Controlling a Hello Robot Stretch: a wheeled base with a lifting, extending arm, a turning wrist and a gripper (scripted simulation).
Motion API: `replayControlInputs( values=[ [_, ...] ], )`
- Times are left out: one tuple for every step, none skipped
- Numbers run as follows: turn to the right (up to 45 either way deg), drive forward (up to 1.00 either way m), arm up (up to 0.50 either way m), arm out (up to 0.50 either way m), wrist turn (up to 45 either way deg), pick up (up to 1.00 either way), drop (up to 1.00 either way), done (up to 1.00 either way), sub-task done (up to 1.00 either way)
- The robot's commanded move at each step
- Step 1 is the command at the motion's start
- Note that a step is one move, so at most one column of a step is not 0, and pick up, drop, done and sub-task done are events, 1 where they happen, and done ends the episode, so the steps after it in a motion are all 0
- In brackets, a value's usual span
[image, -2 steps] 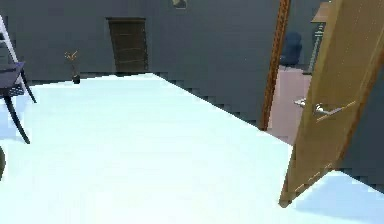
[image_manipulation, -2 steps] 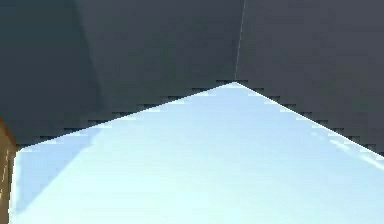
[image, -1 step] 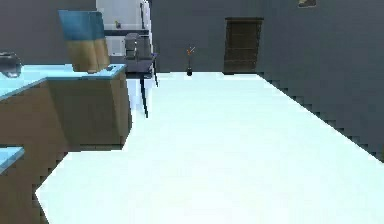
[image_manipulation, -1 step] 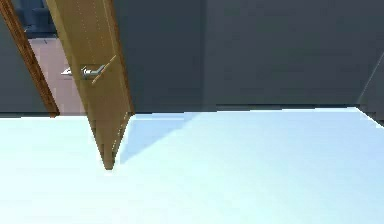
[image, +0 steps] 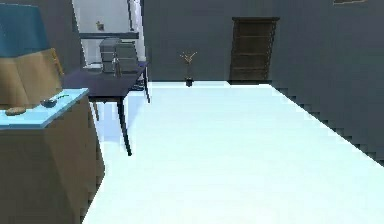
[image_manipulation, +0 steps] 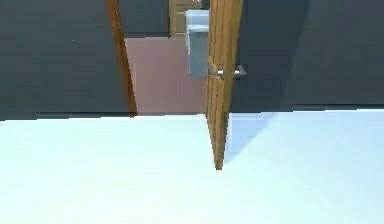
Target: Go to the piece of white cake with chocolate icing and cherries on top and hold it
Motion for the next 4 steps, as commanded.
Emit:
replayControlInputs(
  values=[
    [-3.0, 0.00, 0.00, 0.00, 0.0, 0.00, 0.00, 0.00, 0.00],
    [0.0, 1.00, 0.00, 0.00, 0.0, 0.00, 0.00, 0.00, 0.00],
    [0.0, 0.65, 0.00, 0.00, 0.0, 0.00, 0.00, 0.00, 0.00],
    [0.0, 0.95, 0.00, 0.00, 0.0, 0.00, 0.00, 0.00, 0.00]
  ],
)
